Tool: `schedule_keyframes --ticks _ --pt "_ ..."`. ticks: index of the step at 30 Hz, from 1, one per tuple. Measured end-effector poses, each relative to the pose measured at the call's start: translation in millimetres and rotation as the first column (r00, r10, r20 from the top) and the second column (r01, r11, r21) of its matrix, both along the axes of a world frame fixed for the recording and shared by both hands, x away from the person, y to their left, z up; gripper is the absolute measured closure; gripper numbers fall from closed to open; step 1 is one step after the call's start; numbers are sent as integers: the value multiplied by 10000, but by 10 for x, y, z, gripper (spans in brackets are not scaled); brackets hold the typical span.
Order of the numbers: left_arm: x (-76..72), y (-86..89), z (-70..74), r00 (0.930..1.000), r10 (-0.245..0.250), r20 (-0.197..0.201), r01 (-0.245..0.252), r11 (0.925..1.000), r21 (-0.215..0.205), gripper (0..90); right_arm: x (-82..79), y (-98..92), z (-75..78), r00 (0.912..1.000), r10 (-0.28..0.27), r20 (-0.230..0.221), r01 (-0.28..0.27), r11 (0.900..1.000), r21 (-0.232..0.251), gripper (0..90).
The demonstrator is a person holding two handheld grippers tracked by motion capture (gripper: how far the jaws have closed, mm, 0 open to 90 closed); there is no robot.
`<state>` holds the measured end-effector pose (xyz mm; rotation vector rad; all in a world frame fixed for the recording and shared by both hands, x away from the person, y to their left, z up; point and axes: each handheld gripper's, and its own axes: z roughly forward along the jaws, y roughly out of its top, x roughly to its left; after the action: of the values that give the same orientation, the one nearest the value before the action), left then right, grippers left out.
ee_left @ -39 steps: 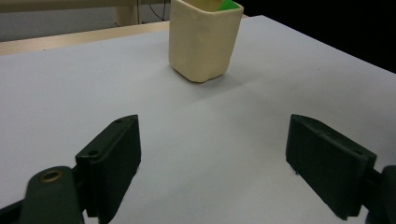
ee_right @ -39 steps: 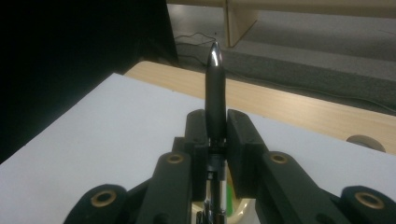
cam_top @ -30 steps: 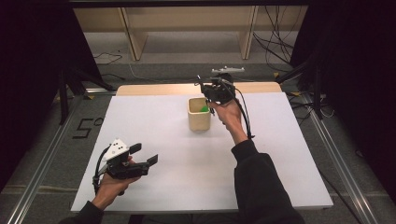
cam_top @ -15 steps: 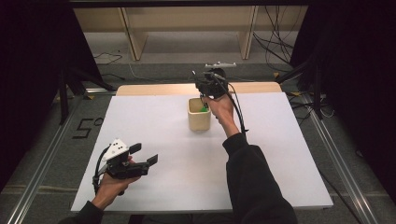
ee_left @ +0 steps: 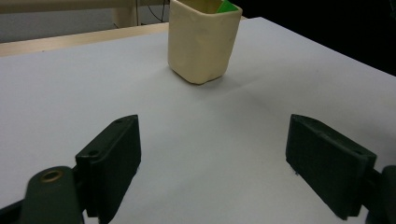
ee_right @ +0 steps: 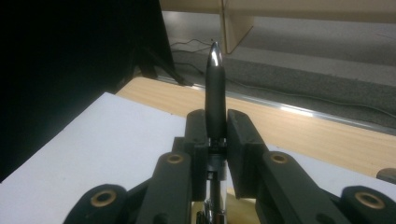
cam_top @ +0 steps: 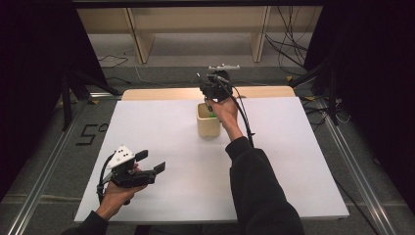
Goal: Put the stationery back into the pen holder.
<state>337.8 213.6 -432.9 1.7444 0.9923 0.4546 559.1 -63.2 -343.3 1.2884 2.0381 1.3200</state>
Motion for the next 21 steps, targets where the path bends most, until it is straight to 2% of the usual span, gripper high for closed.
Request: schedule_keyframes --ticks 19,21 --pt "-2 8 7 10000 -5 32 5 10000 -19 176 72 107 -154 9999 -126 -68 124 9997 -214 797" --pt "-1 2 5 10000 46 39 -46 9999 -124 176 72 115 -167 9999 -137 -68 135 9997 -199 797"
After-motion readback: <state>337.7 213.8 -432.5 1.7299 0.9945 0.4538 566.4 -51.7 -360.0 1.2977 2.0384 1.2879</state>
